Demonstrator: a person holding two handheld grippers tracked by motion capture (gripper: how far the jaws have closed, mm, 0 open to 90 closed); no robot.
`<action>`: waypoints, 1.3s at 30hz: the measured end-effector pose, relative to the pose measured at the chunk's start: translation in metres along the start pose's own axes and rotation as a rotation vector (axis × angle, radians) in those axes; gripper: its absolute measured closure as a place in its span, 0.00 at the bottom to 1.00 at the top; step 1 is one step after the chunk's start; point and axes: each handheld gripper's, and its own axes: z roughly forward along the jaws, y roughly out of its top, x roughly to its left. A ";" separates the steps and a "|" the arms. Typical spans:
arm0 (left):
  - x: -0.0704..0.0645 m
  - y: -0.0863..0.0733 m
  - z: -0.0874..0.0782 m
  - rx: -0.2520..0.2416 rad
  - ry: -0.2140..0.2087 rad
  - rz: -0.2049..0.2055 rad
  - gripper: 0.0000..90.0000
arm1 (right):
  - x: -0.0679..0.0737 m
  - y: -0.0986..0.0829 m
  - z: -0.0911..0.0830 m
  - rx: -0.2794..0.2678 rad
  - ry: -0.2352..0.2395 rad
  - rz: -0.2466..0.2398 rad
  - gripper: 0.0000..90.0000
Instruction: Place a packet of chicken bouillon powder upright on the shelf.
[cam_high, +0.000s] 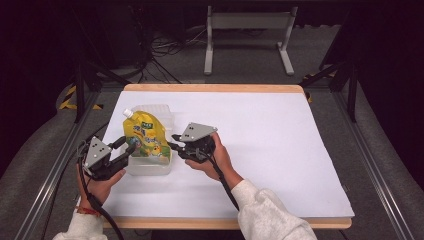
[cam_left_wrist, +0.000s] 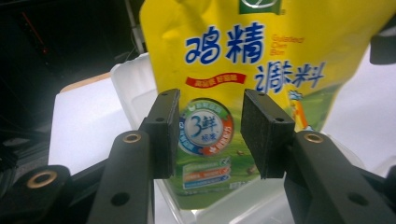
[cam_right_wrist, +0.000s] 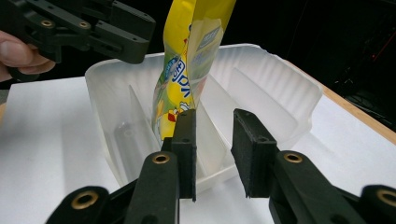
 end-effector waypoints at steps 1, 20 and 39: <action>-0.001 0.000 -0.001 0.002 -0.001 0.008 0.64 | 0.000 0.000 -0.001 0.001 -0.006 -0.007 0.80; -0.036 -0.004 -0.009 0.018 -0.056 0.060 0.43 | -0.015 -0.003 -0.033 0.047 -0.093 -0.038 0.80; -0.088 -0.012 0.001 0.072 -0.158 0.137 0.27 | -0.032 -0.023 -0.067 0.196 -0.171 -0.122 0.70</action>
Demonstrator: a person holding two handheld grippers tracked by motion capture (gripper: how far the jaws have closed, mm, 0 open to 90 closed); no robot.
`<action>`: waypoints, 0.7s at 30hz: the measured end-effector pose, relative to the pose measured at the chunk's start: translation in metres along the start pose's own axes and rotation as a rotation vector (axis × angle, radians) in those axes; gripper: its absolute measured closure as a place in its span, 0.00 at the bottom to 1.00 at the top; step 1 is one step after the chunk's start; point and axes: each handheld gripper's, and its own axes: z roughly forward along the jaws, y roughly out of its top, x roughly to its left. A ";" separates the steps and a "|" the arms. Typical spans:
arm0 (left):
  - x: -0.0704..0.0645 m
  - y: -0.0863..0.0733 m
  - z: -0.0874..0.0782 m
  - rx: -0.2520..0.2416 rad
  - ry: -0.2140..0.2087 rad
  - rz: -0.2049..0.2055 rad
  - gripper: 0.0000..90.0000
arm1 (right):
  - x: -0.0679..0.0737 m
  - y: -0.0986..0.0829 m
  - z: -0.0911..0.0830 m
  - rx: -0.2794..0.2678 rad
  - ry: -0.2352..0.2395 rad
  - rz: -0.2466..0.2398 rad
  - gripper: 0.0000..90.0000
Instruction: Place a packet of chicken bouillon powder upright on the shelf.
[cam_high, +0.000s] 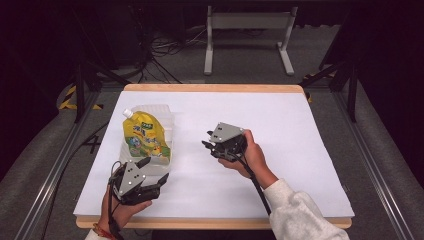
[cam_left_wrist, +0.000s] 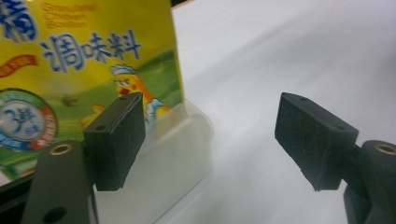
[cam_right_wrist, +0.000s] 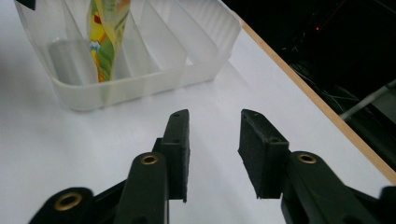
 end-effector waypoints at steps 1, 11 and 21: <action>-0.002 0.000 0.000 0.000 -0.001 -0.006 0.27 | -0.001 -0.001 -0.001 0.005 0.000 0.001 0.70; -0.016 0.003 -0.004 -0.010 -0.013 0.003 0.21 | -0.010 -0.014 -0.014 0.042 -0.022 0.013 0.59; -0.030 0.001 0.003 0.009 -0.081 0.025 0.23 | -0.019 -0.033 -0.030 0.072 -0.036 0.040 0.53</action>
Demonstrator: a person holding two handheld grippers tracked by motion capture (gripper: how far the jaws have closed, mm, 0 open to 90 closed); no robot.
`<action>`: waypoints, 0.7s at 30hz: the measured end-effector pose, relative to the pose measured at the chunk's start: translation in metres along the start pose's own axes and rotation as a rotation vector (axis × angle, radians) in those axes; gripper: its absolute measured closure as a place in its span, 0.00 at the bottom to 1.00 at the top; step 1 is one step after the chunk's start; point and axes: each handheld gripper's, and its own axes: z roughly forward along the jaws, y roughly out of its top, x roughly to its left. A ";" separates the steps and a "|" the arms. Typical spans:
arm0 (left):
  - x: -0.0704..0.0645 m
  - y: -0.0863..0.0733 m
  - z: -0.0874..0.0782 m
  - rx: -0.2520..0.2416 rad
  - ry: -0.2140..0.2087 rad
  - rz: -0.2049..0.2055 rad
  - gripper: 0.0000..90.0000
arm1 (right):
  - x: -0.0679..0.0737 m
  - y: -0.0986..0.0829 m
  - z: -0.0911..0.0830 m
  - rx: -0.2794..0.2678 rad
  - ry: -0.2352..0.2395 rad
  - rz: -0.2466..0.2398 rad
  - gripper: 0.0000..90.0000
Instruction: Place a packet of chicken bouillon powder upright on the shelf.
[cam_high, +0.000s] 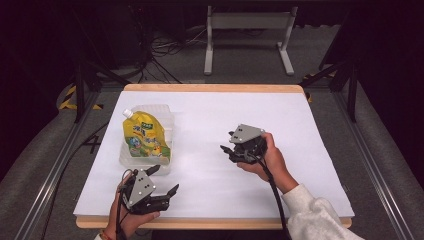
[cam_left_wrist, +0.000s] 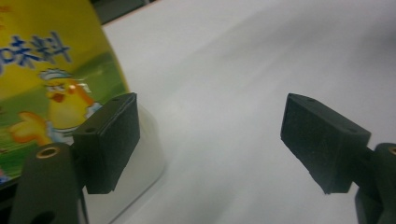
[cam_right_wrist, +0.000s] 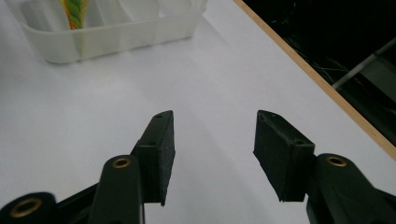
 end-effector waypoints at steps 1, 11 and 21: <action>-0.002 0.000 0.002 0.005 -0.005 0.005 0.24 | -0.002 -0.003 -0.002 -0.001 -0.004 0.008 0.52; -0.014 -0.002 0.017 0.064 -0.060 0.049 0.24 | -0.014 -0.023 -0.018 0.023 -0.019 0.043 0.46; -0.014 -0.004 0.027 0.103 -0.093 0.057 0.24 | -0.018 -0.053 -0.030 0.080 -0.051 0.035 0.39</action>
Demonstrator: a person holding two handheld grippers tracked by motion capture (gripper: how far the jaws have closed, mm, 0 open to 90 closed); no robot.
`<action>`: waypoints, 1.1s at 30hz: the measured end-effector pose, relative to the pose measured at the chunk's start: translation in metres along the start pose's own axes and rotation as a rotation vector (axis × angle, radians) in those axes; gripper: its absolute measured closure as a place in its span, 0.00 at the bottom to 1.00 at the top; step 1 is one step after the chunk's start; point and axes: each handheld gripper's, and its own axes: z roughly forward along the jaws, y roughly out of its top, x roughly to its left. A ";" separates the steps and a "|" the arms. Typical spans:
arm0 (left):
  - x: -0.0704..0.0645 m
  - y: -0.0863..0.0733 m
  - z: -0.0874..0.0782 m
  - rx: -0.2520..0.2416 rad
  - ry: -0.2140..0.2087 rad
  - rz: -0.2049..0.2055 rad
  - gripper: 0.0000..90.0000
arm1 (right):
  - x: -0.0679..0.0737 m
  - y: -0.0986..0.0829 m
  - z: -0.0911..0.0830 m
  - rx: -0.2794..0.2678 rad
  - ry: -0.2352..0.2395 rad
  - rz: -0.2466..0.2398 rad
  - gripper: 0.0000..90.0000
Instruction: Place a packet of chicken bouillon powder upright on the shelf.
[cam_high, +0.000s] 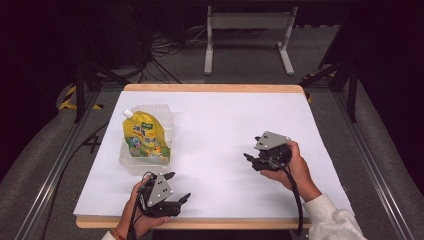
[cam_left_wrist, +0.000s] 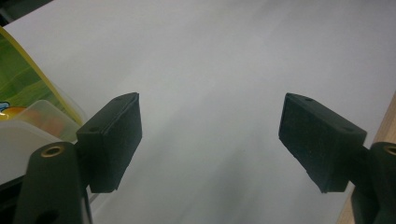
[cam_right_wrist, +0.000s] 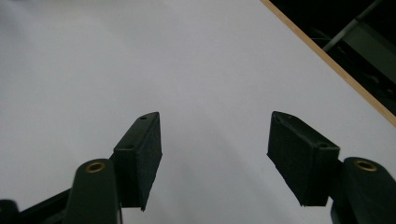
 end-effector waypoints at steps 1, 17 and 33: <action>0.000 0.000 0.000 0.000 0.000 0.000 0.24 | 0.000 0.000 0.000 0.000 0.000 0.000 0.39; -0.001 0.002 0.010 0.040 -0.024 0.034 0.24 | 0.000 -0.047 -0.021 0.063 -0.042 0.002 0.31; 0.000 0.001 0.015 0.059 -0.049 0.049 0.23 | -0.001 -0.097 -0.052 0.024 -0.087 0.107 0.24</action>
